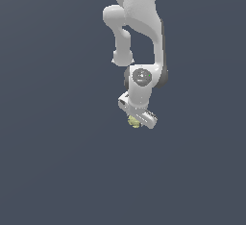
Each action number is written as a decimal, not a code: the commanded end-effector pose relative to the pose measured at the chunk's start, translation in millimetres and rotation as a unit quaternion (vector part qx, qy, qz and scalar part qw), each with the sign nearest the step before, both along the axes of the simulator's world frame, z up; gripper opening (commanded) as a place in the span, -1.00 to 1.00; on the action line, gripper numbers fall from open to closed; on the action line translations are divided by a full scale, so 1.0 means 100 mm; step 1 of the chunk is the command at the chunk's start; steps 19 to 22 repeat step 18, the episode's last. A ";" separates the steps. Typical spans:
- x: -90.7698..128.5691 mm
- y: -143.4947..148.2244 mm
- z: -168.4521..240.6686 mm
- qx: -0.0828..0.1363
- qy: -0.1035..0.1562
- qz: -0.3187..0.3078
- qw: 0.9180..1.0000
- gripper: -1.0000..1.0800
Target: Pick up the object and move it to a goal position.
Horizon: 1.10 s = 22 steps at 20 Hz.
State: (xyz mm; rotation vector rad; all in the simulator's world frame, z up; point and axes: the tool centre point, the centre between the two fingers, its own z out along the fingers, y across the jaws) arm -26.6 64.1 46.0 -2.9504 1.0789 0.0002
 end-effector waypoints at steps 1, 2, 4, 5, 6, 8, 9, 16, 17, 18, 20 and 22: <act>0.03 0.14 0.05 0.000 0.000 0.001 1.000 -1.00; 0.04 0.21 0.08 0.000 0.000 0.001 1.000 -1.00; 0.08 0.37 0.14 0.000 0.000 0.001 1.000 -1.00; 0.09 0.46 0.17 0.000 0.000 0.001 1.000 -1.00; 0.11 0.54 0.21 0.000 0.000 0.001 1.000 -1.00; 0.15 0.69 0.26 0.000 0.000 0.000 1.000 -1.00; 0.17 0.75 0.29 0.000 0.000 0.000 1.000 -1.00; 0.23 0.98 0.37 0.000 0.000 0.000 1.000 -1.00; 0.24 0.99 0.37 0.000 0.000 0.000 1.000 -1.00; 0.24 0.99 0.37 0.000 0.000 0.000 1.000 -1.00; 0.24 0.99 0.37 0.000 0.000 0.000 1.000 -1.00; 0.24 0.99 0.37 0.000 0.000 0.000 1.000 -1.00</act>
